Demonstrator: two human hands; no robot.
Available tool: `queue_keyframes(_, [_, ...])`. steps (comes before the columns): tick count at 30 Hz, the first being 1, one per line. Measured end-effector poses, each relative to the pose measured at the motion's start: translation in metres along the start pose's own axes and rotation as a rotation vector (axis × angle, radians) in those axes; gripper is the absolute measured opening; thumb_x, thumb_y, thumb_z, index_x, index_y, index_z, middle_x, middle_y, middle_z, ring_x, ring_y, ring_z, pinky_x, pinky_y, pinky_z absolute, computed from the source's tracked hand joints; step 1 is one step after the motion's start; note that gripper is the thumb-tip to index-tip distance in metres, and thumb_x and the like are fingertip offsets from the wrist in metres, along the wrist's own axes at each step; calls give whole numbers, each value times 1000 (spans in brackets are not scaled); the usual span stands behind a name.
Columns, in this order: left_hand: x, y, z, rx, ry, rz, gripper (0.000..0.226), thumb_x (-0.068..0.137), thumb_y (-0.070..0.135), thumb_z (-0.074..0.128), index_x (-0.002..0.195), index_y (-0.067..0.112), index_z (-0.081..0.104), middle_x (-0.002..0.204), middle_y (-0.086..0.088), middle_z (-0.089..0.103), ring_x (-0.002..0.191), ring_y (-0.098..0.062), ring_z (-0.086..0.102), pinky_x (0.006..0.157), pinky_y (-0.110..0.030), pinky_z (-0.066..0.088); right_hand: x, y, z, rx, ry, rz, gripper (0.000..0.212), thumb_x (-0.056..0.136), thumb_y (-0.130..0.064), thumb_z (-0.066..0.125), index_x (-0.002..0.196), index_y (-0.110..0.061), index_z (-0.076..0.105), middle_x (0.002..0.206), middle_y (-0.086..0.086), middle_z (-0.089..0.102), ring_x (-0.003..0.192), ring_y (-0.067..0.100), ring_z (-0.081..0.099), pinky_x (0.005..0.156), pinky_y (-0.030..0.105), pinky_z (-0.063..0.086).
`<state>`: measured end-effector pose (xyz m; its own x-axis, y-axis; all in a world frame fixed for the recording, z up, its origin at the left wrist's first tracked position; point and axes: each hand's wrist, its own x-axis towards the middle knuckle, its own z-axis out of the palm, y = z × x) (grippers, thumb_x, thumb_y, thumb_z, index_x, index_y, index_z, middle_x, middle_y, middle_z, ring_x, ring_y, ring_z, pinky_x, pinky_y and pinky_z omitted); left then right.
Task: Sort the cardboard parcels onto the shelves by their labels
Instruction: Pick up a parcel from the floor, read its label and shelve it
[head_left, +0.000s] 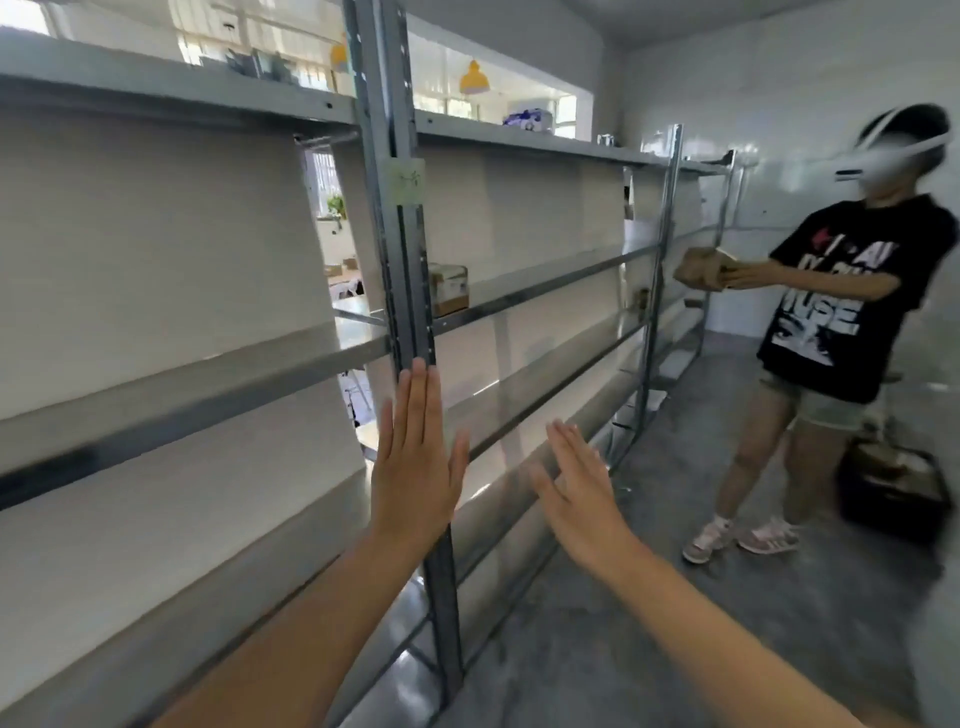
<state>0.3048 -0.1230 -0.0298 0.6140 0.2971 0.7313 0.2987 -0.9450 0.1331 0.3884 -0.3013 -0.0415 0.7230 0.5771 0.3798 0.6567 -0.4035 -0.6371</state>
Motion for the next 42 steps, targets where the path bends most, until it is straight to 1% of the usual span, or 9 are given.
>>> queue_keyframes(3, [8, 46, 38, -88, -26, 77, 69, 106, 40, 31, 162, 6, 10, 172, -11, 5, 159, -22, 0, 130, -41, 2, 1, 47, -23, -35, 66, 75, 59, 107, -29, 39, 159, -14, 17, 168, -2, 11, 154, 6, 0, 118, 20, -10])
queue_keyframes(13, [-6, 161, 140, -269, -228, 247, 69, 107, 41, 28, 162, 4, 7, 172, -12, 3, 159, -22, 0, 130, -42, 1, -48, 158, -68, -109, 137, 371, 59, 107, -34, 37, 160, -17, 17, 168, -7, 11, 155, 7, -2, 127, 36, -4])
queue_keyframes(18, [-18, 197, 176, -372, -320, 314, 70, 108, 41, 28, 162, 4, 4, 172, -12, 0, 159, -22, -3, 130, -43, 0, -69, 190, -75, -163, 159, 512, 59, 107, -36, 35, 160, -18, 18, 168, -6, 12, 155, 9, -1, 123, 35, -5])
queue_keyframes(21, [-26, 211, 199, -391, -349, 378, 69, 108, 41, 30, 162, 4, 8, 172, -12, 3, 159, -24, 0, 130, -43, 1, -77, 203, -74, -189, 158, 577, 59, 107, -36, 36, 160, -18, 17, 168, -5, 12, 155, 10, 0, 125, 37, -3])
queue_keyframes(27, [-26, 215, 245, -430, -437, 492, 67, 107, 41, 29, 163, 9, 9, 172, -9, 6, 159, -23, 3, 126, -36, -12, -71, 223, -65, -249, 212, 715, 57, 107, -34, 37, 159, -17, 19, 168, -2, 15, 156, 13, 3, 127, 41, 2])
queue_keyframes(31, [-18, 215, 273, -432, -464, 498, 66, 108, 39, 33, 162, 6, 14, 171, -12, 12, 159, -25, 9, 129, -46, 4, -59, 236, -53, -289, 170, 773, 58, 107, -34, 36, 159, -15, 18, 168, 0, 14, 156, 15, 3, 126, 42, 2])
queue_keyframes(33, [-16, 217, 283, -456, -498, 517, 66, 107, 41, 28, 162, 6, 13, 171, -11, 10, 159, -25, 7, 129, -48, 5, -53, 243, -47, -306, 161, 805, 59, 108, -34, 35, 160, -14, 18, 168, 1, 14, 156, 16, 3, 126, 42, 2])
queue_keyframes(38, [-13, 224, 307, -498, -597, 567, 69, 105, 46, 12, 163, 8, 5, 172, -8, 1, 159, -22, -2, 129, -44, -3, -46, 259, -37, -329, 153, 872, 58, 108, -33, 34, 160, -14, 17, 169, 0, 13, 156, 15, 2, 126, 42, 1])
queue_keyframes(42, [-16, 230, 327, -505, -642, 589, 69, 106, 46, 16, 163, 9, 3, 173, -8, 0, 159, -22, -3, 127, -41, -8, -50, 274, -33, -339, 156, 920, 58, 107, -34, 34, 160, -15, 17, 168, 1, 14, 156, 16, 2, 126, 44, 2])
